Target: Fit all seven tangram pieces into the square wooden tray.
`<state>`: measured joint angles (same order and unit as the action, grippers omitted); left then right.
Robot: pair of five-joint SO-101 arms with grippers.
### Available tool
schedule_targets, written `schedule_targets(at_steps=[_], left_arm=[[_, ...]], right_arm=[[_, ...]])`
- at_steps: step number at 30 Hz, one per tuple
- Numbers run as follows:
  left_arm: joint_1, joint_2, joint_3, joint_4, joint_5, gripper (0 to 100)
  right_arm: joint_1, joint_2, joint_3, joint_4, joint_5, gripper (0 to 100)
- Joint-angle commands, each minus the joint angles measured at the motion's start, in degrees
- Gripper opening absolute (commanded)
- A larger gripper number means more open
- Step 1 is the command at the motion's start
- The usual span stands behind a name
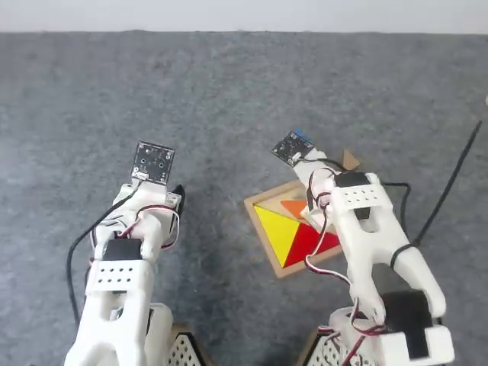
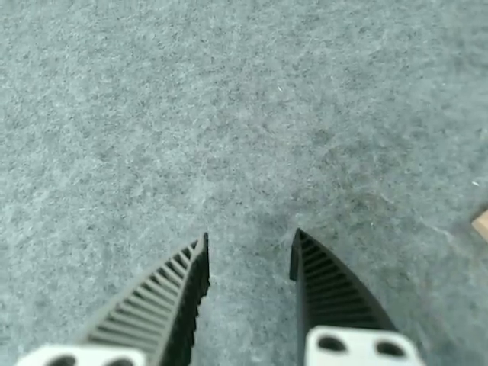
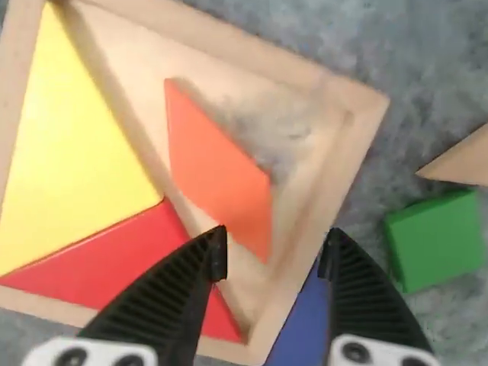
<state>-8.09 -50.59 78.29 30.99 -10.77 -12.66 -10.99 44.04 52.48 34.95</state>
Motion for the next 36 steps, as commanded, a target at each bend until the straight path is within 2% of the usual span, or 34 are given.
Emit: schedule_targets(at_steps=[1,6,10,19,23,36], left_arm=[[0.0,-0.26,-0.66,-1.32,-0.62,17],[0.0,-0.26,-0.66,-1.32,-0.62,17],[0.09,-0.26,-0.66,-1.32,-0.7,17],[0.0,-0.26,-0.75,-1.32,-0.7,17],[0.09,-0.26,-0.75,-1.32,-0.7,17],[0.18,-0.26,-0.75,-1.32,-0.7,17]], right_arm=[[0.66,-0.22,-0.79,-4.97,-2.37,21.5],[-1.98,0.4,-5.01,-11.21,-12.48,21.5],[-4.18,5.14,-7.38,-11.65,-12.57,21.5],[-3.91,19.56,-15.74,-11.65,-12.92,20.6],[-2.59,19.47,-16.53,-11.65,-12.66,5.8],[0.13,10.15,-16.26,-8.57,-13.01,5.8]])
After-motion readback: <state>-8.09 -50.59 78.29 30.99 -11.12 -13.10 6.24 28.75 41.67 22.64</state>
